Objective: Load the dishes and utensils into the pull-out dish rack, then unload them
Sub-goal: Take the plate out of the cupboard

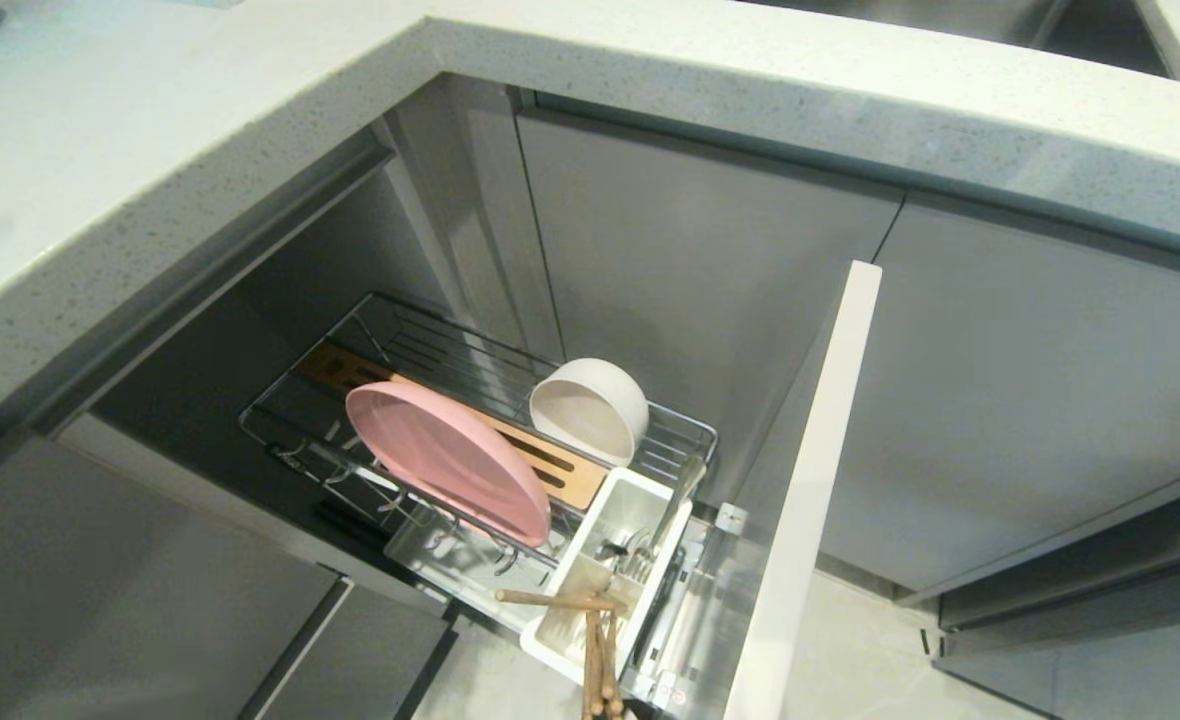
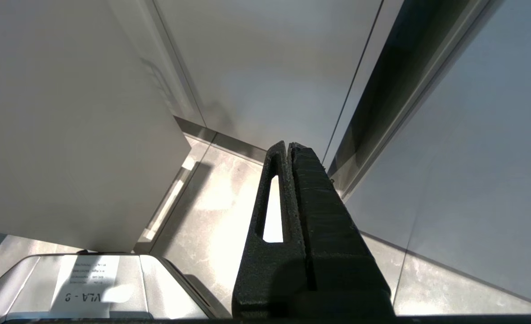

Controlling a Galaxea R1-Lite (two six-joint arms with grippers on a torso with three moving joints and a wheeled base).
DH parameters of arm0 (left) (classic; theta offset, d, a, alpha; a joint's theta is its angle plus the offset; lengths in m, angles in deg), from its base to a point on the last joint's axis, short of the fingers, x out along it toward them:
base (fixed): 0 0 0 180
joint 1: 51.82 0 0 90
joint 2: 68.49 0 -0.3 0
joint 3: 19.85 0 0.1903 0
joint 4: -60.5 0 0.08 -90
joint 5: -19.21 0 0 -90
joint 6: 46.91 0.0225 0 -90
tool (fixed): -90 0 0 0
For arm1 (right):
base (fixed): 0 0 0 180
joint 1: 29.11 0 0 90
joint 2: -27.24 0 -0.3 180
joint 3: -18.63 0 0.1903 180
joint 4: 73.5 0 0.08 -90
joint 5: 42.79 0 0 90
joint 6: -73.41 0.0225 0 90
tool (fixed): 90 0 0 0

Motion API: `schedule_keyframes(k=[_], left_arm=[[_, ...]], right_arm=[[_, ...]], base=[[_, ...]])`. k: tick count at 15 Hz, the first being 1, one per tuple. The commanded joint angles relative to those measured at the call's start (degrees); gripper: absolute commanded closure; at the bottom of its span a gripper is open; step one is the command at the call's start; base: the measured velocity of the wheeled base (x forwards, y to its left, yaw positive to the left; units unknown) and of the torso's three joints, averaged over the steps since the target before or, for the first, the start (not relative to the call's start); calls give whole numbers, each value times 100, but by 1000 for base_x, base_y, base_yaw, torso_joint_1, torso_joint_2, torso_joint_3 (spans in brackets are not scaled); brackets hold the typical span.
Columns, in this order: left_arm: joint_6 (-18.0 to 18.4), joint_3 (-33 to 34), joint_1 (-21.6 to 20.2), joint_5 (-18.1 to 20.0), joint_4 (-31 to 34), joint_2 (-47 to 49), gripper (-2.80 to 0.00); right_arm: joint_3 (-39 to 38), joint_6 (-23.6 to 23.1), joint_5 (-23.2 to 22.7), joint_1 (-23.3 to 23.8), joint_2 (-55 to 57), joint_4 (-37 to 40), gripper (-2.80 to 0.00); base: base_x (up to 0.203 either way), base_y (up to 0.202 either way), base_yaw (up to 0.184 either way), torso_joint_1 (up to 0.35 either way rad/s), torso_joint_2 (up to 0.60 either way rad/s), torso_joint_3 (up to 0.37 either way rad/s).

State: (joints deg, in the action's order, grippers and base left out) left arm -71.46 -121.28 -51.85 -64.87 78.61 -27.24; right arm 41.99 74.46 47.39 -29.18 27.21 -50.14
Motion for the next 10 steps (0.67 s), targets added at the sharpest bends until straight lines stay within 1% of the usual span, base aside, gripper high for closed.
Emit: schedule_keyframes(k=[1,2,4,8,10], left_arm=[[-493,-411,515,-394,-105,1078,0],[-611,-539,866,-721,-148,1329,0],[-688,-684,1611,-1319,-182,1755,0],[-700,-737,3102,-2572,-146,2335,0],[-704,-690,3673,-3034,-136,2450,0]], right_arm=[[-9,1,-1,-1,2,0,0],[-9,1,-1,-1,2,0,0],[-9,1,-1,-1,2,0,0],[-9,1,-1,-1,2,0,0],[-9,1,-1,-1,2,0,0]], base=[[0,0,0,0,0,0],[0,0,0,0,0,0],[0,0,0,0,0,0],[0,0,0,0,0,0],[0,0,0,0,0,0]])
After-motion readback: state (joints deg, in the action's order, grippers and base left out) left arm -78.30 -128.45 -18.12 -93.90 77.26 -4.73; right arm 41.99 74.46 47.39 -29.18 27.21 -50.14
